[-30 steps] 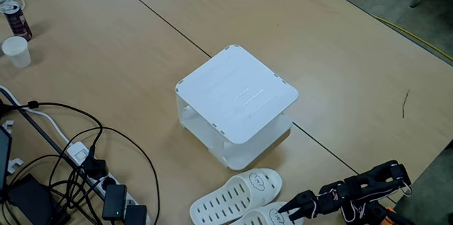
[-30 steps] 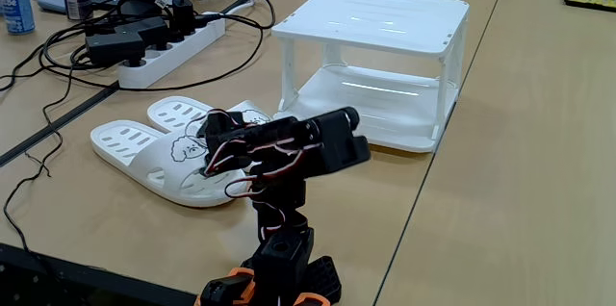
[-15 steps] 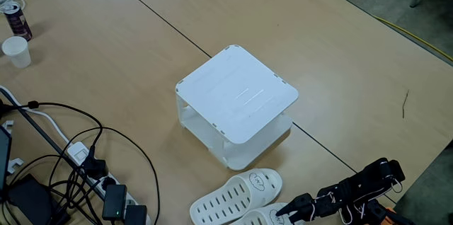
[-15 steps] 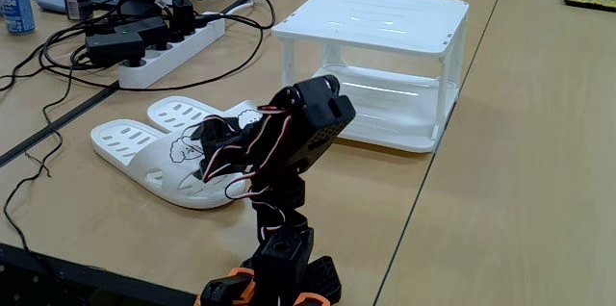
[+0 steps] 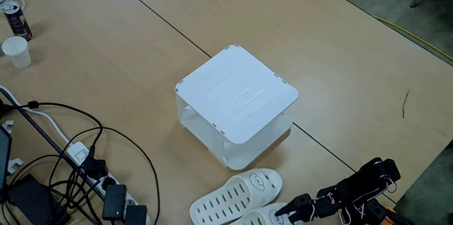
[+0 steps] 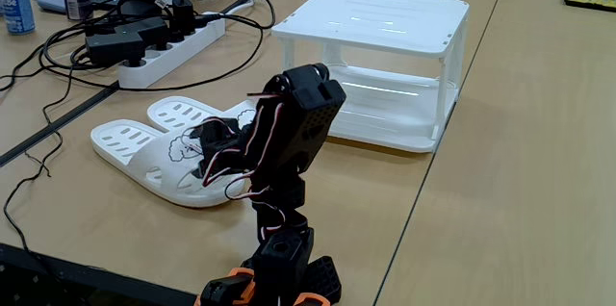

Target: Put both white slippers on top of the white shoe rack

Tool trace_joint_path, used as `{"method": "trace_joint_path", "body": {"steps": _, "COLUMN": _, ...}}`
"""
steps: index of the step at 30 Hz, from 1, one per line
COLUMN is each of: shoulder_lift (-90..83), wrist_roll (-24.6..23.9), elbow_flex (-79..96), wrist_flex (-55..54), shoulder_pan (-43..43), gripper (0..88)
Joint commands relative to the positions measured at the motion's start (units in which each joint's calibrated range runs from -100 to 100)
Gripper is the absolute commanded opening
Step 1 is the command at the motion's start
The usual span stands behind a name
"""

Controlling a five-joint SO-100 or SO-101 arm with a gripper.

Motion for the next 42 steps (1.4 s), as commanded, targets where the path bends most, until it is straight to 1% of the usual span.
{"method": "trace_joint_path", "body": {"steps": 1, "shoulder_lift": 1.66, "wrist_roll": 0.42, "elbow_flex": -2.26, "wrist_flex": -1.83, "shoulder_pan": -0.87, "gripper": 20.5}}
{"method": "trace_joint_path", "body": {"steps": 6, "shoulder_lift": 5.19, "wrist_roll": 0.42, "elbow_flex": -4.79, "wrist_flex": -1.83, "shoulder_pan": -3.25, "gripper": 20.5}}
{"method": "trace_joint_path", "body": {"steps": 15, "shoulder_lift": 11.17, "wrist_roll": 0.42, "elbow_flex": -11.37, "wrist_flex": -1.91, "shoulder_pan": -2.93, "gripper": 20.5}}
{"method": "trace_joint_path", "body": {"steps": 21, "shoulder_lift": 12.09, "wrist_roll": 0.42, "elbow_flex": -11.74, "wrist_flex": -1.91, "shoulder_pan": -2.84, "gripper": 20.4}}
{"method": "trace_joint_path", "body": {"steps": 23, "shoulder_lift": 12.09, "wrist_roll": 0.42, "elbow_flex": -11.92, "wrist_flex": -1.91, "shoulder_pan": -1.86, "gripper": 17.7}}
{"method": "trace_joint_path", "body": {"steps": 27, "shoulder_lift": 11.5, "wrist_roll": 0.42, "elbow_flex": -12.19, "wrist_flex": -1.91, "shoulder_pan": 0.12, "gripper": 2.0}}
{"method": "trace_joint_path", "body": {"steps": 28, "shoulder_lift": 11.42, "wrist_roll": 0.42, "elbow_flex": -12.19, "wrist_flex": -2.0, "shoulder_pan": 0.45, "gripper": 0.2}}
{"method": "trace_joint_path", "body": {"steps": 36, "shoulder_lift": 11.33, "wrist_roll": 0.42, "elbow_flex": -12.64, "wrist_flex": -8.47, "shoulder_pan": 0.03, "gripper": 0.8}}
{"method": "trace_joint_path", "body": {"steps": 42, "shoulder_lift": 11.25, "wrist_roll": 0.42, "elbow_flex": -17.96, "wrist_flex": -8.64, "shoulder_pan": -3.09, "gripper": 0.8}}
